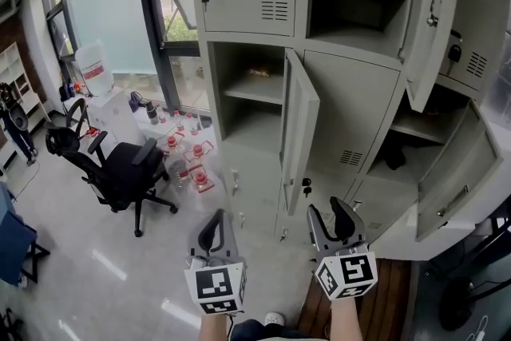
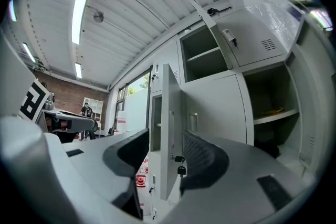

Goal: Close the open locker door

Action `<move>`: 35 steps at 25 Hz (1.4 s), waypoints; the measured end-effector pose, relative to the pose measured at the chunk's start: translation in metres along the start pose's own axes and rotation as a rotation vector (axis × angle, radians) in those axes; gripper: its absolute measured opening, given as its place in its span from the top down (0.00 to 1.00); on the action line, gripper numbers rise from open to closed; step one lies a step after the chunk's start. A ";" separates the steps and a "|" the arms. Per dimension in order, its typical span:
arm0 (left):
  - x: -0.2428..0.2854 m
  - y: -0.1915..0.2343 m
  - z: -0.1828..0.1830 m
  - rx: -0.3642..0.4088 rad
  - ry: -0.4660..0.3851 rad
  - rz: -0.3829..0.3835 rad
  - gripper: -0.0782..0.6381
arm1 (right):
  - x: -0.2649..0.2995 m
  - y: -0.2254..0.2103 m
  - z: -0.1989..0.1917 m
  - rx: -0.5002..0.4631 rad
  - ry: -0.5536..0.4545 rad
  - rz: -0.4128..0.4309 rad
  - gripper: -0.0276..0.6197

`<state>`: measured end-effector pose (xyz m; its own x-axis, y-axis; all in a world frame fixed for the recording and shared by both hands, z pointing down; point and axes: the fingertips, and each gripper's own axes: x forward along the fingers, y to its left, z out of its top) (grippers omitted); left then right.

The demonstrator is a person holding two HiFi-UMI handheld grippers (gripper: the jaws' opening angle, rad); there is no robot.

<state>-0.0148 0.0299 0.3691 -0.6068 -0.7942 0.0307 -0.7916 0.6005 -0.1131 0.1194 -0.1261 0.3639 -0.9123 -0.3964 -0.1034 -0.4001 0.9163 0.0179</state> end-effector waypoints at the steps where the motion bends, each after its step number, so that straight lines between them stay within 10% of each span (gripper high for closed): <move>1: 0.003 0.001 -0.001 0.001 0.003 0.005 0.89 | 0.005 -0.001 -0.001 0.000 0.003 0.007 0.65; 35: 0.118 0.036 -0.020 -0.006 0.040 -0.037 0.89 | 0.116 0.042 -0.010 -0.050 -0.022 0.254 0.65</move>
<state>-0.1162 -0.0401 0.3888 -0.5794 -0.8117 0.0740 -0.8139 0.5714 -0.1055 -0.0040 -0.1341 0.3624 -0.9821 -0.1520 -0.1109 -0.1628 0.9821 0.0953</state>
